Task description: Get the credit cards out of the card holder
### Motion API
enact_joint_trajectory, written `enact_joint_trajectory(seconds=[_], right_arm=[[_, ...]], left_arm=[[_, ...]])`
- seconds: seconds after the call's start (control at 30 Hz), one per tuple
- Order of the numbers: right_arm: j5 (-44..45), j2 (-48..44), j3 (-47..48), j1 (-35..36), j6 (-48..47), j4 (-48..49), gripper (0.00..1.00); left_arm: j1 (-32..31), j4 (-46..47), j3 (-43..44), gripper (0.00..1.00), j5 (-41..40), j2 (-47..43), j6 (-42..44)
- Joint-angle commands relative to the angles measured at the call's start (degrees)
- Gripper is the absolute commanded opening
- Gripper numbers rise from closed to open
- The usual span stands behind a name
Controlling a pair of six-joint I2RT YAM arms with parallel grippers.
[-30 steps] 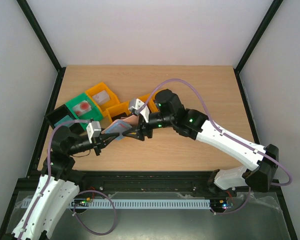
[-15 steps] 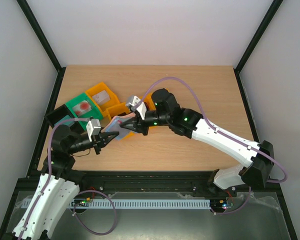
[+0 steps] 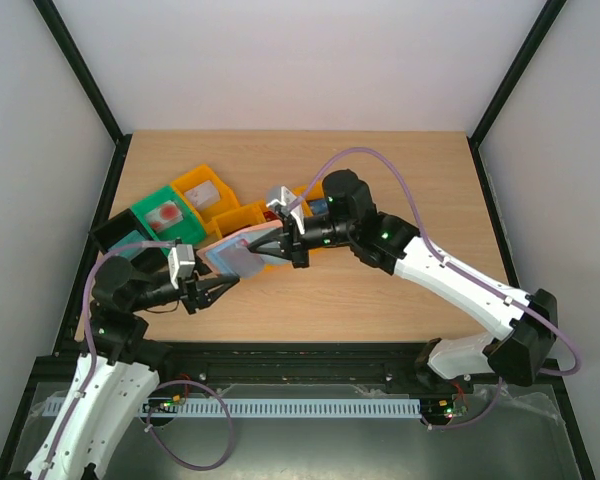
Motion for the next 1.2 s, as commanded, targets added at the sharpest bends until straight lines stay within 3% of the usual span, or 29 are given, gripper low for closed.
enact_joint_trajectory(seconds=[0.0, 0.17, 0.23, 0.4, 0.6, 0.7, 1.0, 1.17], right_arm=[[-7.48, -2.56, -0.32, -0.46, 1.23, 5.34, 0.02], [-10.69, -2.72, 0.04, -0.47, -0.08, 4.35, 0.02], [-11.19, -2.96, 0.22, -0.56, -1.0, 3.36, 0.02], [-13.75, -2.88, 1.36, -0.73, -2.89, 0.68, 0.02], [-15.7, -2.74, 1.76, -0.76, -2.91, 0.45, 0.02], [-16.87, -2.42, 1.71, -0.86, -2.26, 0.96, 0.02], [-18.06, -2.52, 2.0, -0.8, -3.82, -0.63, 0.02], [-17.77, -2.37, 3.22, -0.83, -6.99, -4.29, 0.02]], left_arm=[[0.75, 2.48, 0.87, 0.45, 1.1, -1.5, 0.32], [1.18, 2.25, 1.6, 0.32, 1.05, -1.42, 0.92], [1.47, 0.76, 1.71, 0.3, 2.24, -1.78, 2.46], [1.93, -0.93, 2.28, 0.34, 3.01, -2.13, 4.27], [1.92, -1.88, 2.33, 0.48, 2.29, -2.04, 7.14], [1.96, -0.17, 1.83, 0.48, 0.21, -2.04, 7.19], [1.92, 0.2, 1.26, 0.41, 4.12, -1.51, 9.72], [1.97, -1.88, 1.42, 0.5, 6.88, -1.34, 11.93]])
